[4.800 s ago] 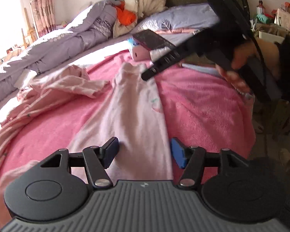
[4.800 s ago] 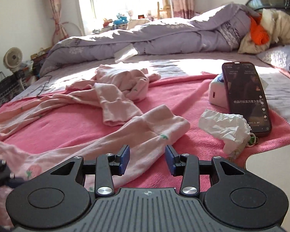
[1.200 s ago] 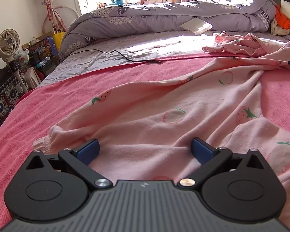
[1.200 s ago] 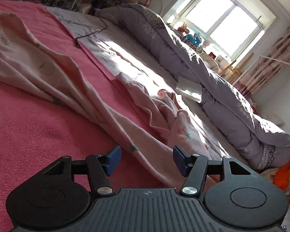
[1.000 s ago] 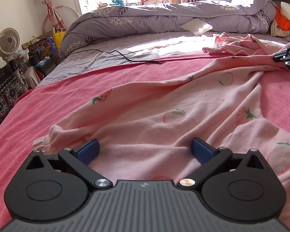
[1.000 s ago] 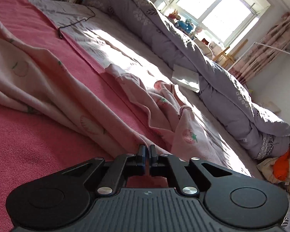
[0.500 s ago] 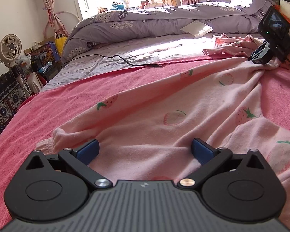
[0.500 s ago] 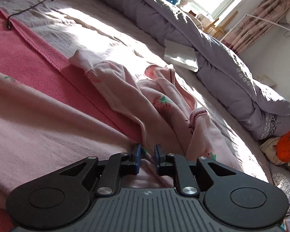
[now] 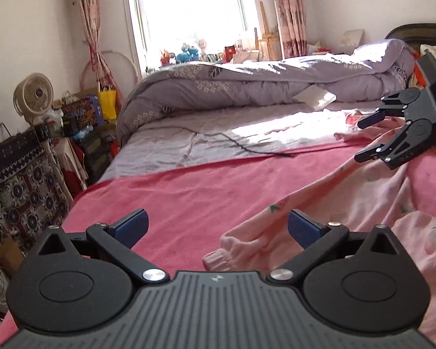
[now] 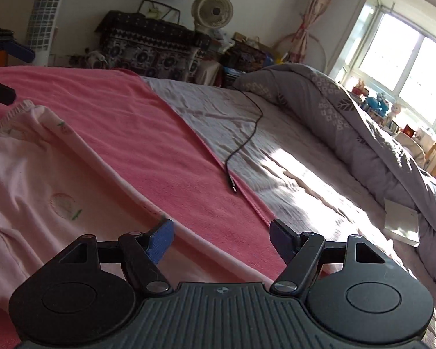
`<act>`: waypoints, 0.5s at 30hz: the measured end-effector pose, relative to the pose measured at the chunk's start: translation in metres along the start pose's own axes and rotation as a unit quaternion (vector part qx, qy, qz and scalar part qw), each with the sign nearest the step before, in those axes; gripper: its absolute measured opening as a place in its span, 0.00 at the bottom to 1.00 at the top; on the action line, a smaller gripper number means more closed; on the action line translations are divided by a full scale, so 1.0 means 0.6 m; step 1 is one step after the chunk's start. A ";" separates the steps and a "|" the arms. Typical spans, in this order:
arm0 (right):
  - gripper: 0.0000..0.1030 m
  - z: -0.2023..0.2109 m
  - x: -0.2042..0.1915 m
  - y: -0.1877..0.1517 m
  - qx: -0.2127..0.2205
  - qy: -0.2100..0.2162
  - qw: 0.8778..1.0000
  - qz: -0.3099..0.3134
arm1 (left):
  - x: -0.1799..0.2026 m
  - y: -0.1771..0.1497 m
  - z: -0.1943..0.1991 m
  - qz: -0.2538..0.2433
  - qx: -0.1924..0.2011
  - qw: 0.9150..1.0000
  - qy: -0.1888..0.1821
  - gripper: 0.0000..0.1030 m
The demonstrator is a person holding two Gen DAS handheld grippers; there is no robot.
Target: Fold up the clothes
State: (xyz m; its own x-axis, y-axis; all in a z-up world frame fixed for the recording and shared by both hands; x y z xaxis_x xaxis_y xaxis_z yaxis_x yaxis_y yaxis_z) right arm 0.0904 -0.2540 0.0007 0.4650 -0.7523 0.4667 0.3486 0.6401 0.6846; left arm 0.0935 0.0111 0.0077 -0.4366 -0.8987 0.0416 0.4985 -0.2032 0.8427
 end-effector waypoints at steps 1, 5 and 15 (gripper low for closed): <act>0.71 -0.011 -0.024 0.015 0.005 0.018 1.000 0.009 | -0.008 -0.014 -0.038 0.029 -0.038 0.999 -0.017 1.00; 0.71 -0.050 -0.113 0.064 0.017 0.076 0.996 0.053 | -0.005 -0.044 -0.102 0.042 -0.085 0.995 -0.037 0.99; 0.07 -0.091 -0.146 0.137 0.052 0.073 0.995 0.031 | 0.004 0.001 -0.059 0.001 0.028 0.999 0.017 0.36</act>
State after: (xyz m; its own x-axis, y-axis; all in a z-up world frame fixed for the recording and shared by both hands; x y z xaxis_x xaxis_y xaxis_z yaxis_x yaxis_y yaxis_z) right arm 0.1224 -0.1270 -0.0146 0.5986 -0.6765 0.4290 0.2327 0.6593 0.7150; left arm 0.1195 -0.0051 -0.0106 -0.4093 -0.9120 0.0259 0.4560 -0.1799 0.8716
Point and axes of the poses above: each gripper's, at about its wrist camera, not at the fingertips, and z roughly against the way its jaws point, x to its right, y to its top, the point moved 8 cm from there along -z, roughly the way its jaws point, and after that the axes turned 9 degrees about z, right-handed, at the moved point
